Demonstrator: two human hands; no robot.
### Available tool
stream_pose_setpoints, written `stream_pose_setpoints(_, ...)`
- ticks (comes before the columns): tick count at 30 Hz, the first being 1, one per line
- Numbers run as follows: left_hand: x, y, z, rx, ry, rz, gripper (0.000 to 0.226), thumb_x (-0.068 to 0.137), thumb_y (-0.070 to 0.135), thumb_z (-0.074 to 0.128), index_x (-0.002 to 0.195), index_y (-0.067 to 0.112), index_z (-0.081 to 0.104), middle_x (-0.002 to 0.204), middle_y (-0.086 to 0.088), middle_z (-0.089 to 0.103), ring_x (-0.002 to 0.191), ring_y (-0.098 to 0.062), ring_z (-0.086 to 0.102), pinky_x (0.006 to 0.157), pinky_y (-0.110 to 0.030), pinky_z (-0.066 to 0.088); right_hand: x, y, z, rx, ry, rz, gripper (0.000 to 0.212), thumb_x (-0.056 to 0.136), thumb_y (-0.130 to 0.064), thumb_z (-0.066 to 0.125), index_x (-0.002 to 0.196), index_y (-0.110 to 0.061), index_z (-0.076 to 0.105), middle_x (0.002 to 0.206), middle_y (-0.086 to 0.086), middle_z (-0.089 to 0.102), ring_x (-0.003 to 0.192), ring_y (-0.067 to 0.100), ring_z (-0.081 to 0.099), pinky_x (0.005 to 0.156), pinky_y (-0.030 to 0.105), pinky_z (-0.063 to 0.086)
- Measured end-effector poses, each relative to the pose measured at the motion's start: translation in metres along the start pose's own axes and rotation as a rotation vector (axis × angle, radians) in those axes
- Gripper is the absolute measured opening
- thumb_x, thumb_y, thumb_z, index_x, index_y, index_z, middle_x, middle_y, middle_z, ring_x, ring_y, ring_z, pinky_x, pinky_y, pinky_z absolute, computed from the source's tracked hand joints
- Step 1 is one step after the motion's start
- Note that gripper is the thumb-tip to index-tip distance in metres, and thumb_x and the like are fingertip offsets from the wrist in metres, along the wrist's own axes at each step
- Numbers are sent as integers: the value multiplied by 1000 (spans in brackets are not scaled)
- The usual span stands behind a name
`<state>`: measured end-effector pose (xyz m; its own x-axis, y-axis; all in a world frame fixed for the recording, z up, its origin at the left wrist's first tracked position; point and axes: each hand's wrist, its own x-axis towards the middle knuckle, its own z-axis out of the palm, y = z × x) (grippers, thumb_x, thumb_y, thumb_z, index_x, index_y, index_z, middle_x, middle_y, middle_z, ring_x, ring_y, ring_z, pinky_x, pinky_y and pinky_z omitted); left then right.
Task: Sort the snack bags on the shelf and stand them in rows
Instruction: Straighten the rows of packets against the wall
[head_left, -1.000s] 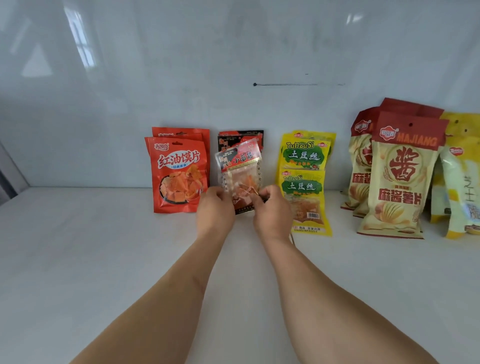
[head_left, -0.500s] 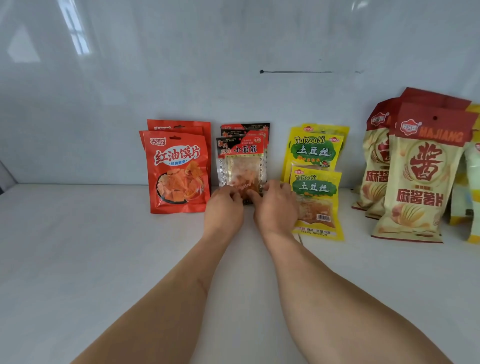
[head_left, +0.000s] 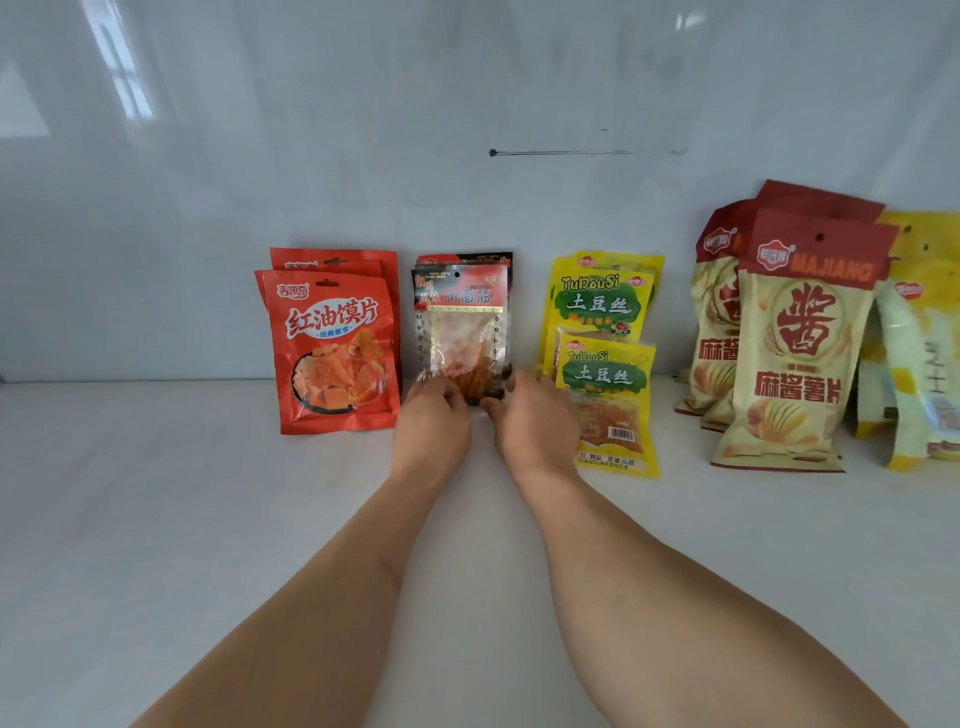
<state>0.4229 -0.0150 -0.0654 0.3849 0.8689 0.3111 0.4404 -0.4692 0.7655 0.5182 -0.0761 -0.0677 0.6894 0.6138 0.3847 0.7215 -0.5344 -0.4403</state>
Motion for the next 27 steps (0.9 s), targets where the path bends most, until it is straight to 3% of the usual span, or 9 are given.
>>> stream_pose_setpoints(12, -8, 16, 4, 27, -29, 61, 23, 96, 9, 48, 105, 5, 69, 111, -16, 66, 104, -34, 58, 87, -39, 47, -3, 8, -17, 36, 37, -31, 35, 93, -41, 63, 118, -15, 61, 113, 7, 63, 106, 30, 57, 74, 36, 43)
stream_pose_setpoints(17, -15, 24, 7, 35, -47, 74, 25, 97, 12, 47, 109, 8, 68, 114, -15, 65, 107, -34, 58, 87, -37, 48, -10, 30, -35, 72, 152, 72, 38, 92, -45, 62, 117, -15, 64, 111, 8, 64, 106, 31, 58, 79, 38, 44)
stream_pose_setpoints(21, -20, 35, 15, 5, -86, 73, 23, 98, 13, 48, 109, 7, 67, 110, -12, 65, 98, -31, 59, 79, -32, 45, -22, 57, -52, 57, 298, 208, 48, 88, -49, 66, 119, -13, 63, 118, 13, 62, 111, 35, 54, 87, 40, 40)
stream_pose_setpoints(24, -20, 39, 24, -23, -121, 87, 21, 97, 16, 51, 108, 7, 68, 109, -12, 68, 97, -31, 62, 79, -34, 49, -29, 69, -62, -22, 173, 363, 73, 84, -69, 56, 130, -12, 53, 132, 14, 54, 124, 35, 46, 99, 42, 35)
stream_pose_setpoints(27, -19, 40, 30, -17, -156, 70, 20, 97, 19, 54, 108, 10, 68, 107, -10, 69, 96, -28, 62, 78, -32, 49, -38, 76, -60, -94, 29, 402, 85, 79, -79, 49, 132, -12, 46, 135, 12, 52, 127, 35, 43, 101, 43, 34)
